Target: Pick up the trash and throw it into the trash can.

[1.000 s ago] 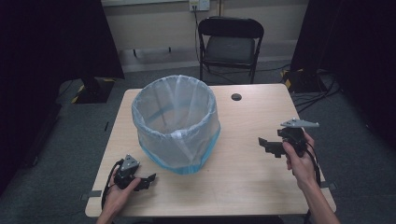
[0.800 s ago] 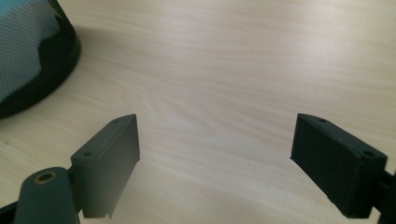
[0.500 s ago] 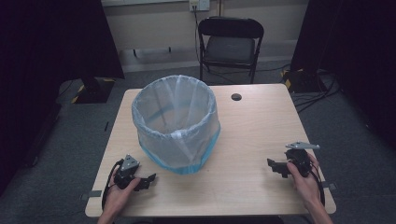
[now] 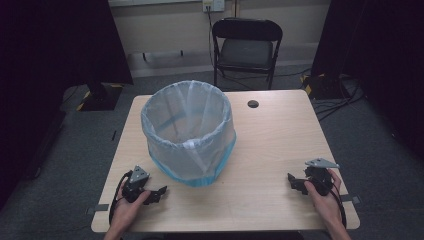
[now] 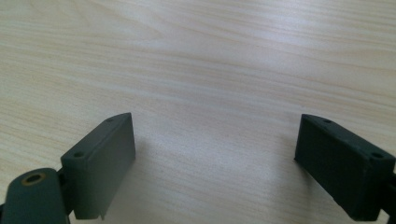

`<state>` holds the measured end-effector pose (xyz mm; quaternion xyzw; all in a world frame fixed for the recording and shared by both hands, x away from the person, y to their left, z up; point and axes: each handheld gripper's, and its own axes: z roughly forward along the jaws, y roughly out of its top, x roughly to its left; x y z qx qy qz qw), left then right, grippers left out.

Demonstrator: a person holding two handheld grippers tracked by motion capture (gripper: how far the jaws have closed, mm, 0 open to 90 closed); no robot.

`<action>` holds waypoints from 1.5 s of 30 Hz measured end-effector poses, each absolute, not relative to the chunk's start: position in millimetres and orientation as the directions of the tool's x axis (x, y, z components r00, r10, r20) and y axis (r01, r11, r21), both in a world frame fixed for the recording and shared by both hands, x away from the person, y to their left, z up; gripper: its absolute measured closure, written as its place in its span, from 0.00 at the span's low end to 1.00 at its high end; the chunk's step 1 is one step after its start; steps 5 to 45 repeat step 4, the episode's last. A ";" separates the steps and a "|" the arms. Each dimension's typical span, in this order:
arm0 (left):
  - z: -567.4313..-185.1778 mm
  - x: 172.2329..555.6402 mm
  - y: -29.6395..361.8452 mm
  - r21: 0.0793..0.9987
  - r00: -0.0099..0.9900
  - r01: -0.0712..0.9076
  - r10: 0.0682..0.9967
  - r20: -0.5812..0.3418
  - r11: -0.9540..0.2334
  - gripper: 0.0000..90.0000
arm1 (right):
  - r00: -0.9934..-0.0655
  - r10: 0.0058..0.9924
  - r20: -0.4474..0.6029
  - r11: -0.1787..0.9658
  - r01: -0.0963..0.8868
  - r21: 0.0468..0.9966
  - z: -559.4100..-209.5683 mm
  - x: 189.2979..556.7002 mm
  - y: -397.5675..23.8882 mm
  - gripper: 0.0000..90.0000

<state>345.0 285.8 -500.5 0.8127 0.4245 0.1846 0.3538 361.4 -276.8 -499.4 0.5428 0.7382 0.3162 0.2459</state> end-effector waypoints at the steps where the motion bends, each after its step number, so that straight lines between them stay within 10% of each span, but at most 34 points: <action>1: -500.5 345.0 285.8 0.732 0.571 0.560 0.821 -0.001 -0.388 0.13 | -0.289 0.957 -0.019 0.210 0.646 0.733 -499.4 361.3 -276.7 0.13; 45: -500.4 345.3 286.1 0.732 0.575 0.558 0.818 0.000 -0.391 0.13 | -0.290 0.957 -0.020 0.211 0.646 0.734 -499.4 361.4 -276.8 0.13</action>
